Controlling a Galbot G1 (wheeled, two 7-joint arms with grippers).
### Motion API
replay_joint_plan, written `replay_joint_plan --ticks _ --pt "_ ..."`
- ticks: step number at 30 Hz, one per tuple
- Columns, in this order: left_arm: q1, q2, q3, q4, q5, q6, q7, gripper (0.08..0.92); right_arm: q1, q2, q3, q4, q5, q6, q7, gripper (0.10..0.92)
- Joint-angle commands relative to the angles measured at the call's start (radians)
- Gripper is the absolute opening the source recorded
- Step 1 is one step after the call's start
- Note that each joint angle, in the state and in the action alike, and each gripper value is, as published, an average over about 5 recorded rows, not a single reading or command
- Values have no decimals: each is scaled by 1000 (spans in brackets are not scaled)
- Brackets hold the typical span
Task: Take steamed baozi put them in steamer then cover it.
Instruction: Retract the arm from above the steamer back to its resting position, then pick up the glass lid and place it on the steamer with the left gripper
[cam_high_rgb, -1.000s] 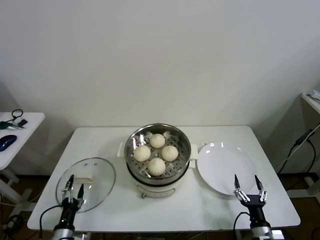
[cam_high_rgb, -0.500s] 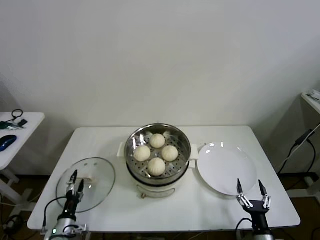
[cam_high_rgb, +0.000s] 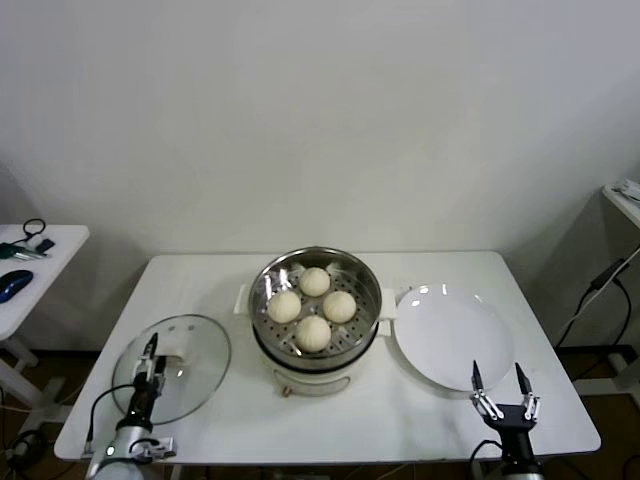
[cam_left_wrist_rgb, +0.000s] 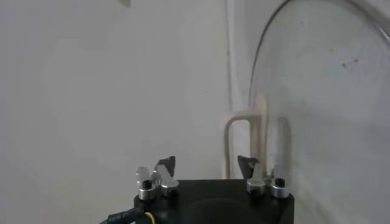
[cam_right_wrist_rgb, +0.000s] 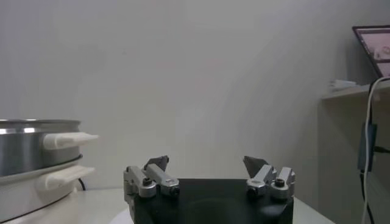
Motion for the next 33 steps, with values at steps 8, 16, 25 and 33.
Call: replay_joint_plan --ticks 8,16,25,33 --pt "-19 29 7 54 22 -28 -24 429 -2 4 -1 3 -12 4 0 823" --pt "-2 41 6 10 8 -51 -32 196 0 6 1 12 -13 4 2 823" --pt "89 118 -21 -349 -275 60 144 135 -5 8 12 39 -77 -40 30 823" --pt "115 247 -31 -643 -472 310 409 135 -9 4 14 58 -109 -82 54 823"
